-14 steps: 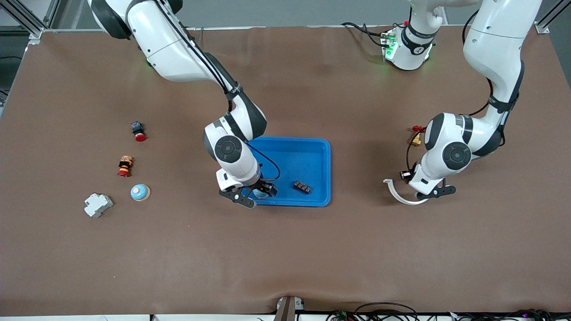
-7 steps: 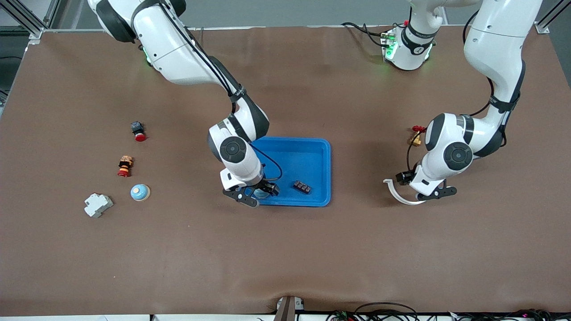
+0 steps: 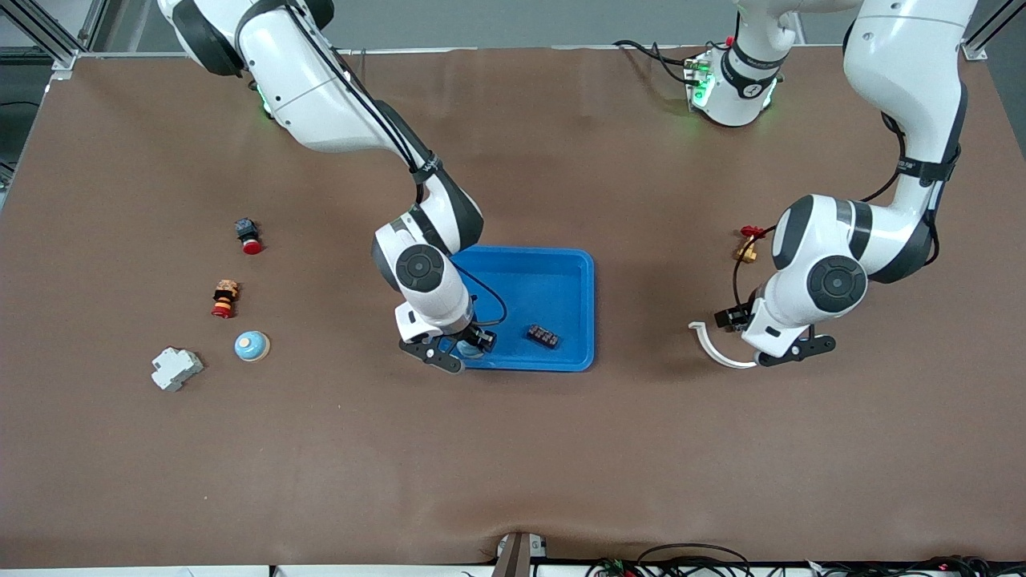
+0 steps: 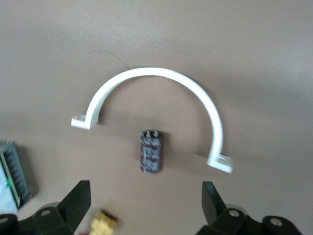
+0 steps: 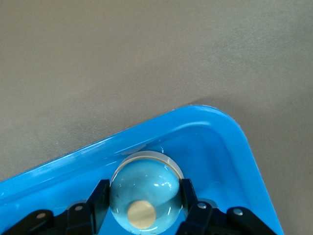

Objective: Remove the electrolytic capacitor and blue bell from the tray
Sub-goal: 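Grasp the second bell with the right gripper while the left gripper returns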

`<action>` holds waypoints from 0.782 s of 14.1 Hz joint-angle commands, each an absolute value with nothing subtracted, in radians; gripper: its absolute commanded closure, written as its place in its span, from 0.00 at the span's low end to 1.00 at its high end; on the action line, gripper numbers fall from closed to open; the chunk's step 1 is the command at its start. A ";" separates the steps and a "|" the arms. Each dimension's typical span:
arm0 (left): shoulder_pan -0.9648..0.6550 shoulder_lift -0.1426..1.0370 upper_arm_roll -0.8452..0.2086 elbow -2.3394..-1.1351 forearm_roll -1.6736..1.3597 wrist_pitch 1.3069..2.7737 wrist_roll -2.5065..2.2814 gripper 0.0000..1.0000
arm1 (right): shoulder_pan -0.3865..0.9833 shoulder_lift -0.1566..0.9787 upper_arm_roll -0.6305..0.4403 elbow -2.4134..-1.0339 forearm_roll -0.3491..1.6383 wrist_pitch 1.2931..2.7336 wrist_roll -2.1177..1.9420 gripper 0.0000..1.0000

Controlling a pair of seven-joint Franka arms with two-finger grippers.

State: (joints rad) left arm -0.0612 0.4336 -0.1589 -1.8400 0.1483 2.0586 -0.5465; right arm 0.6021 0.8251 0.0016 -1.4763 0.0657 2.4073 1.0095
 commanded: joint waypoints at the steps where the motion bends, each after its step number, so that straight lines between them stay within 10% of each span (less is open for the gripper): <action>1: -0.069 0.442 -0.190 -1.738 0.108 1.959 -0.620 0.00 | 0.614 0.821 0.005 -1.448 0.061 2.338 1.072 1.00; 11: -0.215 0.529 -0.204 -1.527 0.012 1.930 -1.024 0.00 | 0.408 0.713 0.005 -1.396 0.063 2.065 0.637 1.00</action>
State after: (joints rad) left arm -0.1877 0.4699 -0.2057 -1.6102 0.0245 1.9569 -0.9452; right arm 0.4747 0.7519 -0.0106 -1.3660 0.0658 2.0961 0.7603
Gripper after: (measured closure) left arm 0.000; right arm 0.366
